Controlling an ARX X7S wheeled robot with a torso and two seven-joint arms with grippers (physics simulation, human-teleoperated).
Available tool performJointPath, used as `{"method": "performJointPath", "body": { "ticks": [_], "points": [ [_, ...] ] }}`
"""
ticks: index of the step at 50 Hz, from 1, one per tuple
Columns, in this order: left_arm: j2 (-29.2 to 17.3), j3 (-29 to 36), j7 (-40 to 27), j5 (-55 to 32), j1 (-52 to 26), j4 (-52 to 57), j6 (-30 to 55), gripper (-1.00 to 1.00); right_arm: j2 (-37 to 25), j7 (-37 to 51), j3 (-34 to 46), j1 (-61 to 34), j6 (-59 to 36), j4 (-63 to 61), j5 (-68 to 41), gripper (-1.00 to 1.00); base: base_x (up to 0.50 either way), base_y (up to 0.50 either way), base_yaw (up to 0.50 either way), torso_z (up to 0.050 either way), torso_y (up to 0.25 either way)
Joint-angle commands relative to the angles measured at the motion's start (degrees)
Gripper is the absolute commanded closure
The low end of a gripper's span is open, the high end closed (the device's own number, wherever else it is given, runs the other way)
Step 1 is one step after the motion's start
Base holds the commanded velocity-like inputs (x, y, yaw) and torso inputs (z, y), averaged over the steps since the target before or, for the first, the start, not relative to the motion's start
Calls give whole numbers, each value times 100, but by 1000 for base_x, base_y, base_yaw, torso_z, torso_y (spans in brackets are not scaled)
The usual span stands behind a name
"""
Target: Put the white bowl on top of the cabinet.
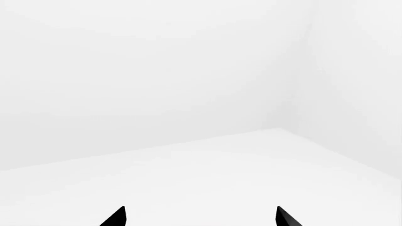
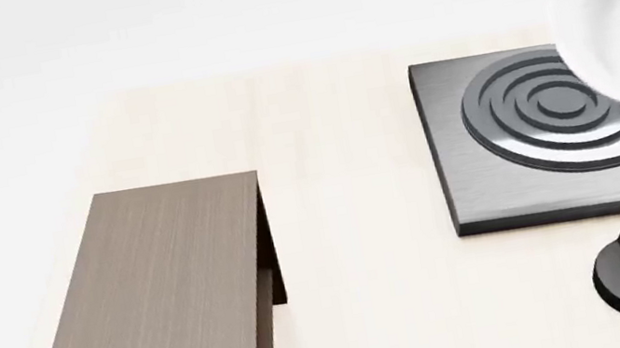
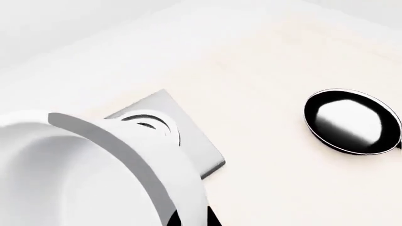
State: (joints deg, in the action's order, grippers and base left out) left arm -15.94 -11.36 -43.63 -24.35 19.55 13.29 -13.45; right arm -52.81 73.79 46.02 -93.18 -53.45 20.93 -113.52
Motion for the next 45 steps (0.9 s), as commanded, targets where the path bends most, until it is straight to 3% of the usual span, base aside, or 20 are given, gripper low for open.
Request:
{"method": "performJointPath", "body": {
  "ticks": [1, 23, 32, 45],
  "points": [
    [-8, 13, -9, -4, 4, 5, -7, -100, 352, -1122, 444, -1071, -1198, 422, 661, 100, 0, 0, 0, 0, 0],
    [-21, 52, -19, 2, -6, -16, -15, -100, 473, -1921, -255, -530, -90, 41, 315, 100, 0, 0, 0, 0, 1],
    [-28, 32, -18, -34, 13, -17, -44, -100, 898, -2651, 13, -650, -537, 72, 495, 100, 0, 0, 0, 0, 1],
    [-38, 51, -29, -32, 6, -29, -39, -100, 1140, -2976, -52, -585, -527, 230, 269, 100, 0, 0, 0, 2, 2]
  ]
}}
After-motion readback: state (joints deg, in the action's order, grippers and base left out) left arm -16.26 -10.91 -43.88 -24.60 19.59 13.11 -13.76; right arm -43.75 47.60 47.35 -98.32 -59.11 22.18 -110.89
